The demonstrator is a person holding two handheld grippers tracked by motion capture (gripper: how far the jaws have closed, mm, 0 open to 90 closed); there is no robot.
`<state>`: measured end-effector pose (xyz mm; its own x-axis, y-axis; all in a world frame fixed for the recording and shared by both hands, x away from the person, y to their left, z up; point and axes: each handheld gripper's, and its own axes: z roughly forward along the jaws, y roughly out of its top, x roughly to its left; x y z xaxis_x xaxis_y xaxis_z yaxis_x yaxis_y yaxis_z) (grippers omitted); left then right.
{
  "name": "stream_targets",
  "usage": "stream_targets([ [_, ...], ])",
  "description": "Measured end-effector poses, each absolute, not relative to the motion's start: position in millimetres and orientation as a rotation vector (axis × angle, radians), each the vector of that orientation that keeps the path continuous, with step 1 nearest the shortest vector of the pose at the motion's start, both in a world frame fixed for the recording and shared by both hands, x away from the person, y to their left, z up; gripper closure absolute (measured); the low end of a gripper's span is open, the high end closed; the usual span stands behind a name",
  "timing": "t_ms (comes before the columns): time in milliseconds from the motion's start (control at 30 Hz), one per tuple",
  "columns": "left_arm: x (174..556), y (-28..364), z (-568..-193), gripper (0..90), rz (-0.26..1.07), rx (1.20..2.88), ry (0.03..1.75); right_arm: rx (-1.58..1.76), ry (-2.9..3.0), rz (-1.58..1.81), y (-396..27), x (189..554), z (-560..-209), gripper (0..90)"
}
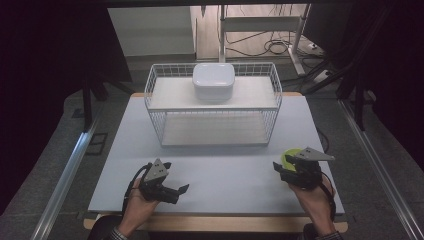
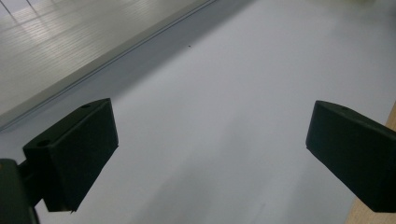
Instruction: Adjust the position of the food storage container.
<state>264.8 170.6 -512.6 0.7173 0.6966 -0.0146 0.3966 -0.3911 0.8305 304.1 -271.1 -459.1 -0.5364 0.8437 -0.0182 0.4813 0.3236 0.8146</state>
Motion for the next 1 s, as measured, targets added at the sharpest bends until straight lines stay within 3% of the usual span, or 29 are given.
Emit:
stream_targets([
  [400, 266, 171, -514, 2.2, 0.416, 2.024, 0.841, 1.333, 1.986, 1.012, -334, 314, -456, 88.1],
  [700, 267, 171, -515, 2.3, 0.404, 2.023, 0.848, 1.445, 1.909, 0.937, -369, 323, -468, 89.5],
  [1000, 267, 171, -516, 2.3, 0.399, 2.033, 0.847, 1.487, 1.939, 0.919, -367, 330, -479, 89.4],
])
